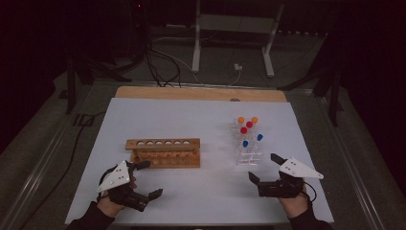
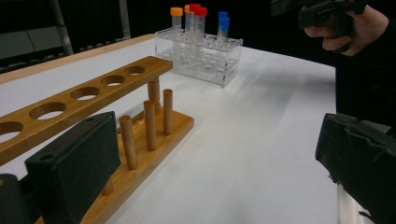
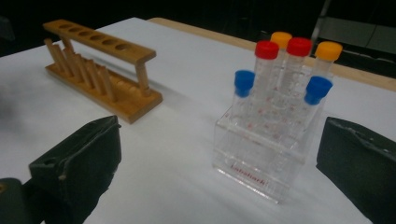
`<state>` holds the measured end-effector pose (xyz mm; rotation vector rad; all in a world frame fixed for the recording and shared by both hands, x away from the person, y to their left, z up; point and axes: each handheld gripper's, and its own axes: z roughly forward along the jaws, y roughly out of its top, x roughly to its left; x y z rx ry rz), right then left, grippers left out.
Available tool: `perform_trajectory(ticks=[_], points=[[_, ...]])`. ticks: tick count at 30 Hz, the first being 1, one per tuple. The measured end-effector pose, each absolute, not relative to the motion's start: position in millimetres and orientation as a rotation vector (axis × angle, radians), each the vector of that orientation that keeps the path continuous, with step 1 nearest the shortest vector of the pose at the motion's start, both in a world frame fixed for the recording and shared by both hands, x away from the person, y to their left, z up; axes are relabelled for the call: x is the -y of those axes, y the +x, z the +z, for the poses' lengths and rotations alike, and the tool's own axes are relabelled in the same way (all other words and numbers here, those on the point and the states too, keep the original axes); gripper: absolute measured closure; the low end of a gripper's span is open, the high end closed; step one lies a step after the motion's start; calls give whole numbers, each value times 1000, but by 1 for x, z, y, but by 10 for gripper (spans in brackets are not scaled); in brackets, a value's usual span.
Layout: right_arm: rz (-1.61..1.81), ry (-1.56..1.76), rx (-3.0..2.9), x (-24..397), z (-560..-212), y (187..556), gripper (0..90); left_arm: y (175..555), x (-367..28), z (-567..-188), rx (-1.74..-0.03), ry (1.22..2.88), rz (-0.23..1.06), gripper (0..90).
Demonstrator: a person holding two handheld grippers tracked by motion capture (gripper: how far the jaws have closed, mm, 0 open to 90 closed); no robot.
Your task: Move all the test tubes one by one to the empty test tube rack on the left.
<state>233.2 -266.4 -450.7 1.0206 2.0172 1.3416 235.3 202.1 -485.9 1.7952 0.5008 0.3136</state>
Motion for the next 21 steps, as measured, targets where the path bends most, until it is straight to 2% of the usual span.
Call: perform_trajectory(ticks=[9,21], points=[[1339,1015,-1983,259,-441,241,8,235,-202,-486,-496,1798,310,6],[1329,1050,-1979,243,-449,260,9,235,-202,-486,-490,1796,308,6]])
